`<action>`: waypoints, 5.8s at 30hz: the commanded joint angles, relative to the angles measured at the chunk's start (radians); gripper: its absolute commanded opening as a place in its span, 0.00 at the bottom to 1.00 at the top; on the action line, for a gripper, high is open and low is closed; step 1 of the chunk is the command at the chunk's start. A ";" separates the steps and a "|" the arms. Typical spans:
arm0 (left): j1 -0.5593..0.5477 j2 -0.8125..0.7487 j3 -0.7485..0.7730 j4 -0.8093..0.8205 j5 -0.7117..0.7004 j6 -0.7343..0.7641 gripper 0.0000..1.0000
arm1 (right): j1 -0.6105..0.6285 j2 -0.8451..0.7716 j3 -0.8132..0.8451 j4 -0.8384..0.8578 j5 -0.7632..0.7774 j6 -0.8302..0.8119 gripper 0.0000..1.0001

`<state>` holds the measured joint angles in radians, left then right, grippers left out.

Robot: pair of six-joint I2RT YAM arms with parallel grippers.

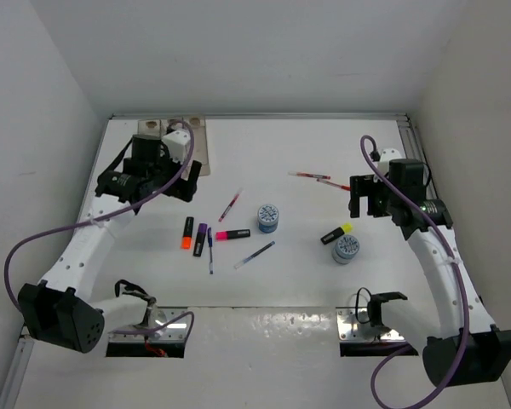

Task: Sort the stationery into containers
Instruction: Pick up the stationery from the center of the board, then place the stationery in the storage box.

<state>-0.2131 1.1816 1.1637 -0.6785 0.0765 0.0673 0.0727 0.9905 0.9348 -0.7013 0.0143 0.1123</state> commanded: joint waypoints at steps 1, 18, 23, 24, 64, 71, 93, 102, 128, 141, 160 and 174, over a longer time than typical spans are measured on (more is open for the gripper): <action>-0.075 -0.002 -0.003 0.076 0.071 0.071 1.00 | -0.020 -0.027 -0.011 -0.038 -0.010 -0.026 0.99; -0.482 0.417 0.245 0.065 0.046 0.186 0.96 | -0.068 -0.033 -0.071 -0.084 -0.097 -0.013 0.99; -0.554 0.499 0.252 0.091 0.000 0.181 0.95 | -0.105 -0.023 -0.077 -0.084 -0.105 -0.017 0.99; -0.558 0.510 0.260 0.091 -0.006 0.180 0.94 | -0.106 -0.023 -0.079 -0.084 -0.105 -0.019 0.99; -0.546 0.771 0.355 0.063 0.083 0.137 0.85 | -0.154 0.011 -0.128 -0.060 -0.160 -0.049 0.99; -0.531 0.779 0.358 0.069 0.109 0.140 0.65 | -0.156 0.010 -0.129 -0.060 -0.158 -0.053 0.99; -0.522 0.782 0.341 0.083 0.098 0.117 0.53 | -0.157 0.013 -0.129 -0.058 -0.160 -0.049 0.99; -0.332 0.672 0.434 -0.016 0.100 0.080 0.18 | -0.157 0.010 -0.123 -0.058 -0.169 -0.046 0.99; 0.412 1.003 1.120 -0.072 0.128 0.009 0.00 | -0.149 0.083 -0.149 -0.007 -0.206 -0.019 0.99; 0.411 1.116 1.143 -0.010 0.071 0.022 0.00 | -0.148 0.119 -0.143 -0.001 -0.198 -0.006 0.99; 0.403 1.201 1.139 0.068 0.052 0.026 0.61 | -0.149 0.131 -0.125 -0.023 -0.182 -0.025 0.99; 0.355 0.928 1.031 0.020 0.343 0.096 0.91 | -0.166 -0.011 -0.087 -0.121 -0.188 -0.063 0.99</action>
<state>0.1871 2.3463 2.2658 -0.6682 0.2237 0.1116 -0.0772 1.0420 0.7994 -0.7967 -0.1833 0.0696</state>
